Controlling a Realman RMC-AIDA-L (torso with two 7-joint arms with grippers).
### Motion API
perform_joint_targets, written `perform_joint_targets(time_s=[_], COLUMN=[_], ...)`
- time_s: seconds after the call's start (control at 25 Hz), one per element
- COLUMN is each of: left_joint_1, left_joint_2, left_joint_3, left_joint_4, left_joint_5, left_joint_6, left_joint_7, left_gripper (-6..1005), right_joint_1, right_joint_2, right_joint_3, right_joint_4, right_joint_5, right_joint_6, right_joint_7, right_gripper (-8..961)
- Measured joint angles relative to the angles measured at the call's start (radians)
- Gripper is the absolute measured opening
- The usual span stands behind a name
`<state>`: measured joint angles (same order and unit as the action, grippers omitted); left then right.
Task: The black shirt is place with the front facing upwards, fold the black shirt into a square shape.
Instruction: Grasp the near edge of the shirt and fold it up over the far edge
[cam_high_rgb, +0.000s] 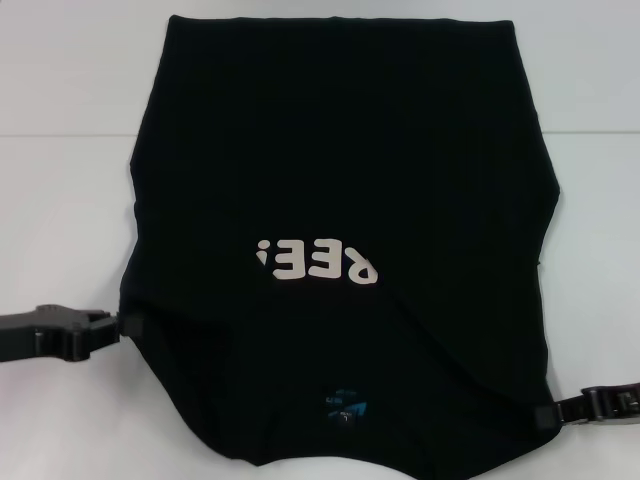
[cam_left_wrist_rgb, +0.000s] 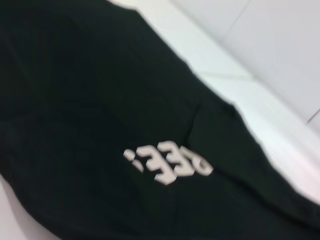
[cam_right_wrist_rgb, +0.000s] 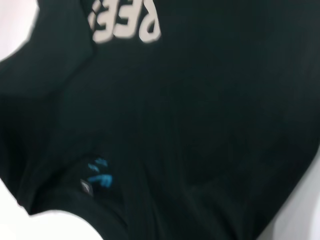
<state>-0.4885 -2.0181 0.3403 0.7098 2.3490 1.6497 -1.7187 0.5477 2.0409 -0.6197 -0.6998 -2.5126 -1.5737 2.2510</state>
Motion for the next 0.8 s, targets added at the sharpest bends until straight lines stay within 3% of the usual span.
perform_joint_targets(time_s=[0.24,0.52,0.8], left_joint_1=[0.011,0.070,0.127], left_joint_2=[0.019,0.021,0.014], left_joint_3=[-0.060,-0.062,-0.063], left_joint_4=[-0.003,-0.012,-0.014], left_joint_5=[0.003,0.002,0.002], left_joint_6=[0.082,0.098,0.169], left_joint_7=[-0.008,-0.014,0.006], left_gripper=[35,38,40], right_joint_1=[-0.070,-0.131,-0.185], right_joint_2=[0.007,-0.001,-0.007], right_joint_3=[0.107,0.210,0.243], right_joint_4=[-0.026,-0.028,-0.062], right_joint_5=[0.059,0.067,0.067], right_joint_6=[-0.059,-0.130,-0.206], right_joint_7=[-0.113,-0.190,-0.240], right_gripper=[58,55,55])
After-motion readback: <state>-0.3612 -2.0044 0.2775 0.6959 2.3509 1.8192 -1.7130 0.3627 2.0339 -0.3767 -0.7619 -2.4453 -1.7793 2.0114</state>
